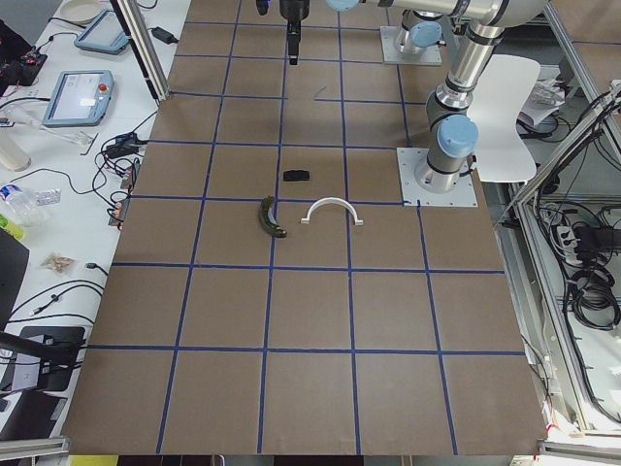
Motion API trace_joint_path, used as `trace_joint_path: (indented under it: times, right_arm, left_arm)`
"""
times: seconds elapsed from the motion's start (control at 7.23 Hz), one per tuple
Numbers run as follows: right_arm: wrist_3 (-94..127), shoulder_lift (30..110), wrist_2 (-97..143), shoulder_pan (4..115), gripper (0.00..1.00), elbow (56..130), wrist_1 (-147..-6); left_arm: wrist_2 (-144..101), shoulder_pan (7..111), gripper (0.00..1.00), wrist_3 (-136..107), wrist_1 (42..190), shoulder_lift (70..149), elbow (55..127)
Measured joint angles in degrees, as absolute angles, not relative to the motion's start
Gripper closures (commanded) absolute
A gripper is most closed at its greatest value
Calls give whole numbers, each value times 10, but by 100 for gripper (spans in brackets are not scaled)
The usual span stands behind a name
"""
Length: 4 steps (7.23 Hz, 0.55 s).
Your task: Place bearing gear from tray to pile
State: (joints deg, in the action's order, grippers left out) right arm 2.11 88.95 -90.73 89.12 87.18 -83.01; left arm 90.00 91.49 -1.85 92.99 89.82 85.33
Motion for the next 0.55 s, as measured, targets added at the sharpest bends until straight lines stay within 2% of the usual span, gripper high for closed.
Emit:
trace_joint_path:
  times: [0.55]
  right_arm:
    - [22, 890, -905, 888, 0, 872, -828]
  left_arm:
    - [900, 915, 0, -18, 930, 898, 853]
